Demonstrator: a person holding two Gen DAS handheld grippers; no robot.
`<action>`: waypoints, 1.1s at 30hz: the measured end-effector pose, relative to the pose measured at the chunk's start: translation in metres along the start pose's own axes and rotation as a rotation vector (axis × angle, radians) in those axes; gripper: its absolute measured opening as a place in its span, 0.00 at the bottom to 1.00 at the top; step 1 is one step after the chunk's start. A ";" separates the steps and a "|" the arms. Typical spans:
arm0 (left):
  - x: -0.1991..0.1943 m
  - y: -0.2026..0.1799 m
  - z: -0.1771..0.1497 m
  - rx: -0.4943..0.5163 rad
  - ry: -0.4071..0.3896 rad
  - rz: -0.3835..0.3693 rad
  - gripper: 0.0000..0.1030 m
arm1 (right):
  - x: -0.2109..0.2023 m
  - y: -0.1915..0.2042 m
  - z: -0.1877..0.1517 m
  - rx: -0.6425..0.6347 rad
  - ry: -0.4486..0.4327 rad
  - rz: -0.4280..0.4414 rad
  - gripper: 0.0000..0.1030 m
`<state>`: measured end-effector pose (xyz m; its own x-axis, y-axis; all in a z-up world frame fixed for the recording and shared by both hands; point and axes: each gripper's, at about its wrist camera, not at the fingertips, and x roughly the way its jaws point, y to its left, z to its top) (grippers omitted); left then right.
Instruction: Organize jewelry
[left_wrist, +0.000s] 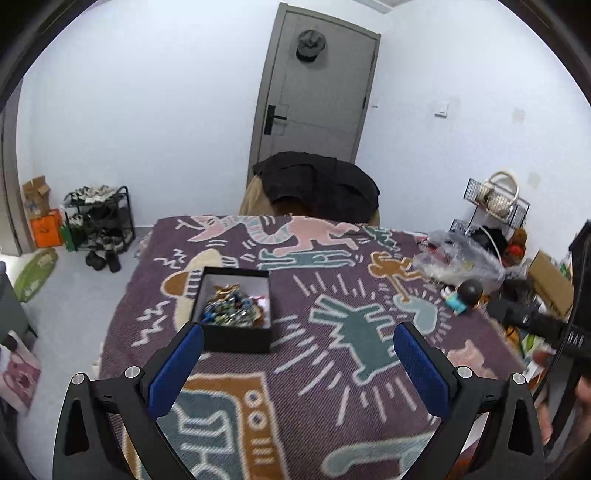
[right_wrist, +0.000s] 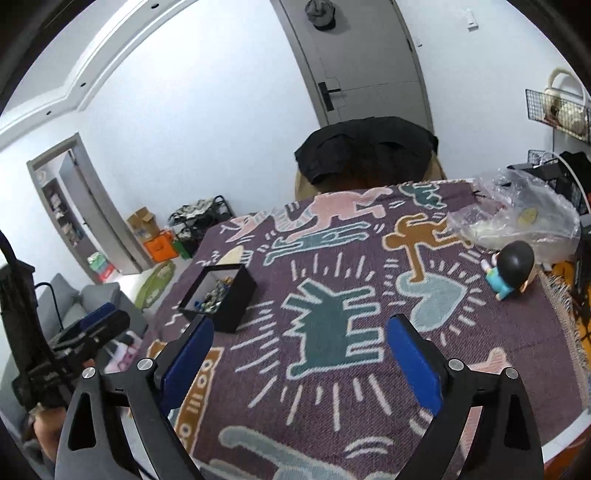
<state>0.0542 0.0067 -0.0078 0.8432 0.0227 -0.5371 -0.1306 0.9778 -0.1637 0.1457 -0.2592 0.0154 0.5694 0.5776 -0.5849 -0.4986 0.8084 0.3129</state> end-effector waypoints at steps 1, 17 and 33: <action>-0.005 0.001 -0.004 0.007 -0.006 0.006 1.00 | -0.002 0.000 -0.002 -0.002 -0.003 0.007 0.92; -0.047 -0.008 -0.010 0.084 -0.114 0.034 1.00 | -0.056 0.007 -0.011 -0.077 -0.087 0.002 0.92; -0.050 -0.009 -0.015 0.119 -0.129 0.080 1.00 | -0.046 0.009 -0.014 -0.056 -0.059 0.020 0.92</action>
<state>0.0052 -0.0060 0.0078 0.8933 0.1205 -0.4330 -0.1440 0.9893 -0.0218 0.1060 -0.2802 0.0347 0.5957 0.6003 -0.5336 -0.5448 0.7902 0.2808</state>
